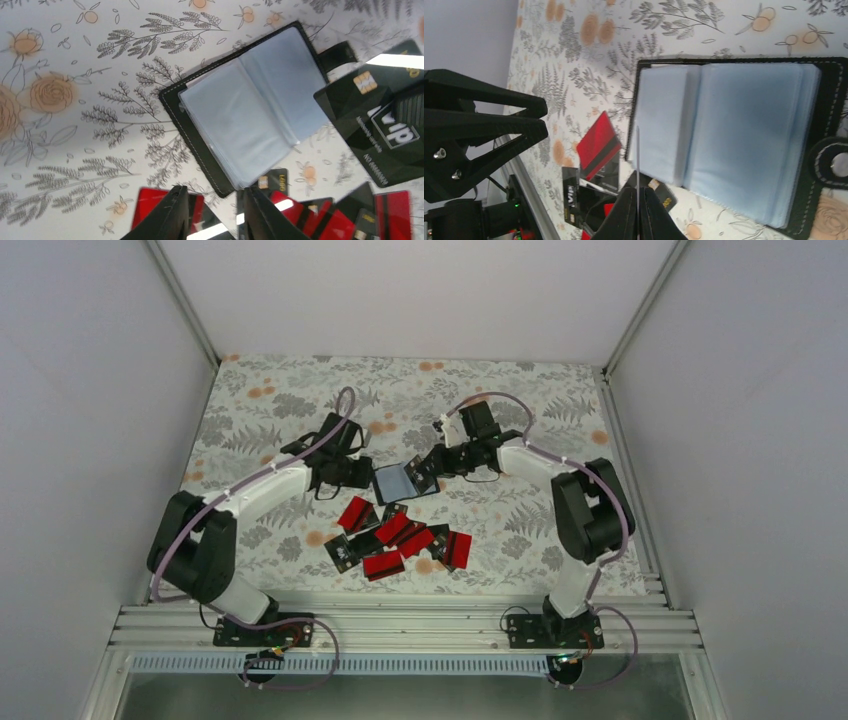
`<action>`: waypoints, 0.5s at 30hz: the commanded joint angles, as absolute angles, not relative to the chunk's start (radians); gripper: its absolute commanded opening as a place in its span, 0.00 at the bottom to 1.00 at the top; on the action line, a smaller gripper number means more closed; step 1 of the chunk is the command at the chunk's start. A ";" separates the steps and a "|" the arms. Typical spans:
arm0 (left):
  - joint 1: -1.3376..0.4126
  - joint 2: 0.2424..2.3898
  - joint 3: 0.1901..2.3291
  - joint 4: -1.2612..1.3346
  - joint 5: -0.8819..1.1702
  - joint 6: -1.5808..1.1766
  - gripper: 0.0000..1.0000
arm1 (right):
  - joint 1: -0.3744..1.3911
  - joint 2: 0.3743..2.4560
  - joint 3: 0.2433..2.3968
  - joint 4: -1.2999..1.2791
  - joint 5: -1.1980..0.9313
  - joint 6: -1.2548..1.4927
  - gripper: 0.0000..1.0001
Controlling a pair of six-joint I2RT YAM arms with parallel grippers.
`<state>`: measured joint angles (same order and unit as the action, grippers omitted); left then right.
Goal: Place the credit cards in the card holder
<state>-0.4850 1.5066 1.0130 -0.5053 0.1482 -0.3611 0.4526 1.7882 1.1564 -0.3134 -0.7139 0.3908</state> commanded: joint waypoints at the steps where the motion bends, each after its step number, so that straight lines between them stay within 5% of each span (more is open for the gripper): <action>1: -0.472 1.571 1.005 -0.445 0.117 -0.372 0.23 | 0.430 1.863 1.221 -0.352 -0.713 0.340 0.04; 6: -0.460 1.642 1.007 -0.426 0.130 -0.359 0.13 | 0.419 1.935 1.252 -0.360 -0.727 0.306 0.04; 15: -0.456 1.731 1.007 -0.386 0.159 -0.339 0.11 | 0.419 2.017 1.274 -0.353 -0.784 0.268 0.04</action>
